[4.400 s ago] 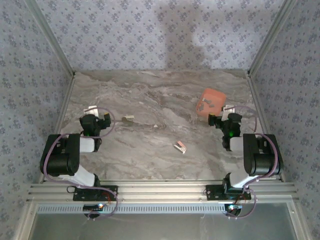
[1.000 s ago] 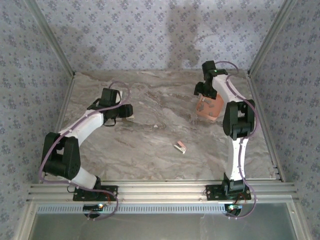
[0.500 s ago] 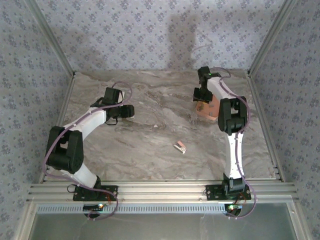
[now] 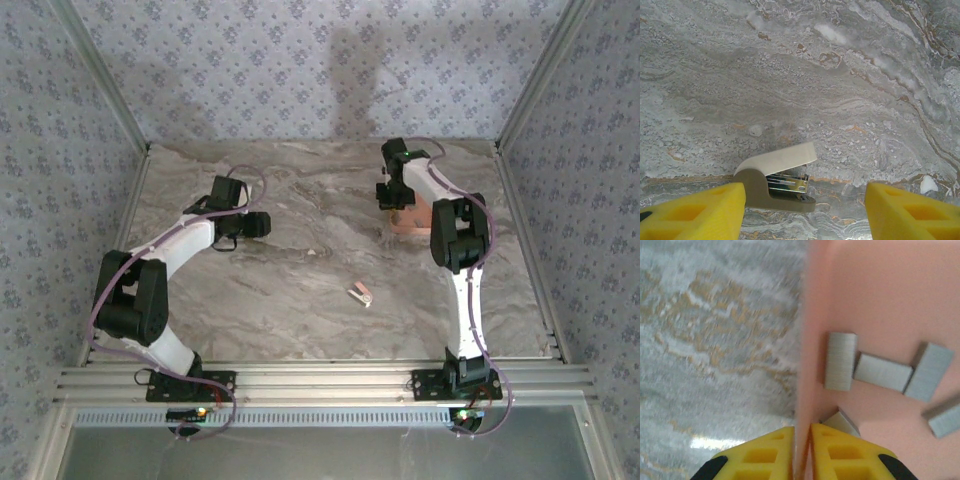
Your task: Load the staples into the stapler
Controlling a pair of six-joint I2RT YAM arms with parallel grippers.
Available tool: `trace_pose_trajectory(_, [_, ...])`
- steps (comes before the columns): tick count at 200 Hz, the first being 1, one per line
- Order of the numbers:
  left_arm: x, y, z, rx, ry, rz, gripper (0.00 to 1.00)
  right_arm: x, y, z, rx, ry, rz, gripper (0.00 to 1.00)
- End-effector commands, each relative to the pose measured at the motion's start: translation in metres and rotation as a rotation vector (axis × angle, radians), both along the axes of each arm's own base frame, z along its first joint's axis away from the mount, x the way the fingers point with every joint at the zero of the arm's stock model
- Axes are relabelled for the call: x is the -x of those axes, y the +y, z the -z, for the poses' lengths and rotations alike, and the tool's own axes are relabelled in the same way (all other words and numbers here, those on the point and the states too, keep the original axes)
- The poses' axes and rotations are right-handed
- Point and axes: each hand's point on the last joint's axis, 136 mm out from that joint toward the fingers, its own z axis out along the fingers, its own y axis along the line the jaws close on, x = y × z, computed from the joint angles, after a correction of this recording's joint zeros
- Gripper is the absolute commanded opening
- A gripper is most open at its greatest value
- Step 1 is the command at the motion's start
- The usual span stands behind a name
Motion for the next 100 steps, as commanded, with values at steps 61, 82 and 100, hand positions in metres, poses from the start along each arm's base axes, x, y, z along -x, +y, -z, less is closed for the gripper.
trace_pose_trajectory(61, [0.023,-0.003,-0.015,0.022,-0.028,0.009,0.64,0.054,0.029,-0.013,-0.004,0.022,-0.172,0.08])
trace_pose_trajectory(82, [0.031,-0.002,-0.015,0.020,-0.031,0.008,0.64,0.066,0.035,-0.011,-0.011,0.021,-0.185,0.08])
trace_pose_trajectory(100, [0.038,-0.001,-0.014,0.019,-0.034,0.007,0.64,0.076,0.041,-0.009,-0.020,0.021,-0.192,0.08])
